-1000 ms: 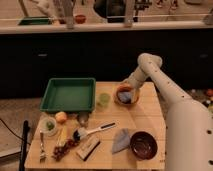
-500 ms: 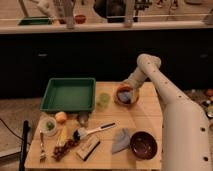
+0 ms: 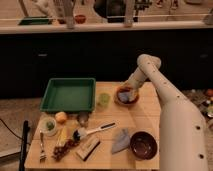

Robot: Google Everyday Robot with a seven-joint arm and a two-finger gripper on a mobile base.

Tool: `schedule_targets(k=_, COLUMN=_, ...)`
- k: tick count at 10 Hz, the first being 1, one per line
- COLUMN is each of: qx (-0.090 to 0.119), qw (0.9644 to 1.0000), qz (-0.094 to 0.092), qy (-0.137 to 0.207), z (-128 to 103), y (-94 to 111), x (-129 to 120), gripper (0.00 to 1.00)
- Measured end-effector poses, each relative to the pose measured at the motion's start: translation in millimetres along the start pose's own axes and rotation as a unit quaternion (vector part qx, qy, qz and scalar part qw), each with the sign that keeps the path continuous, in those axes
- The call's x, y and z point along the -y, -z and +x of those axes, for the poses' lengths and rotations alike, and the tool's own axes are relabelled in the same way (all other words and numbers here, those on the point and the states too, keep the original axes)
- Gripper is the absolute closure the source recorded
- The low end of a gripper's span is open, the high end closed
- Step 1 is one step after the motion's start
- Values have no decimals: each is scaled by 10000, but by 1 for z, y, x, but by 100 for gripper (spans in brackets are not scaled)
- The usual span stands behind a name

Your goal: Place sponge in table surface

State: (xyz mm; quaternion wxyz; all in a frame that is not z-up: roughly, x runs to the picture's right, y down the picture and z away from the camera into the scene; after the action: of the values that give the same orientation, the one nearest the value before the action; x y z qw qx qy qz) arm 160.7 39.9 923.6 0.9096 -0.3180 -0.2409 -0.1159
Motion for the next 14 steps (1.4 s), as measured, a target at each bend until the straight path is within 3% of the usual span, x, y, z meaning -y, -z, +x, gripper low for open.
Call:
schedule_targets(k=12, qx=52, qw=9997, qz=-214, qy=-138, z=15, y=-21, x=-3, gripper=28)
schedule_targets(k=14, qx=61, qw=9994, qz=-283, qy=-177, z=18, y=-28, x=-6, gripper=46)
